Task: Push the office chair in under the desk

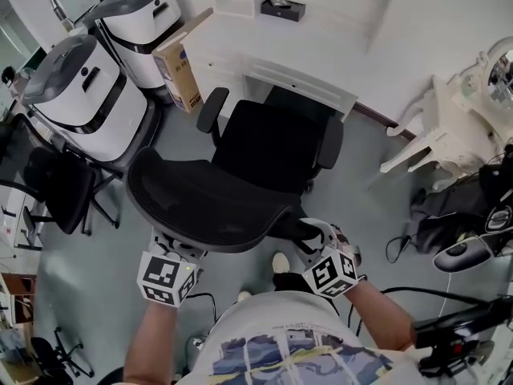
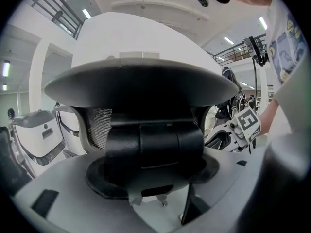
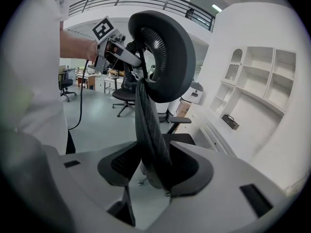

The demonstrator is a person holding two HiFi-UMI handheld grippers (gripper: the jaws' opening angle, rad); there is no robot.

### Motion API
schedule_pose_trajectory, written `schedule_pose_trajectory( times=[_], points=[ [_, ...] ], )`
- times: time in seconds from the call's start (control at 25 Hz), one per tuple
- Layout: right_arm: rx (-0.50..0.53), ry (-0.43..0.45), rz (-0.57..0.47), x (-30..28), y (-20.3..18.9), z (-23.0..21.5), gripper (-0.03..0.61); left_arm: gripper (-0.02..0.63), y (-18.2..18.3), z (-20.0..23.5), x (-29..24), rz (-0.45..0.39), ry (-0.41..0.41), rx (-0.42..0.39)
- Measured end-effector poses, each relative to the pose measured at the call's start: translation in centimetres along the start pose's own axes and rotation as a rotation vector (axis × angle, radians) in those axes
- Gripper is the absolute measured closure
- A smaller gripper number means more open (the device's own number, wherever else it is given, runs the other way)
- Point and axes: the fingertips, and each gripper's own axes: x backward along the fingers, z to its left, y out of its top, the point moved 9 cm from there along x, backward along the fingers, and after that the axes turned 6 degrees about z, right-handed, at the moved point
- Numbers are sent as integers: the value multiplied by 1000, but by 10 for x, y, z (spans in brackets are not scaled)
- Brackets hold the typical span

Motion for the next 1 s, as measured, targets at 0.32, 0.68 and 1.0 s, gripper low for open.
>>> schedule_pose_trajectory(
  times=[0.32,0.68,1.0],
  points=[
    [-2,9,1,-20,3,-34,374,285,15,16,-32,2,-3,-5],
    [5,5,-9,-35,4,-72,376,285,36,28,-65,1,-13,-11],
    [3,-2,-17,-49,9,-94,376,284,47,44,-87,-3,-37,-22]
  ],
)
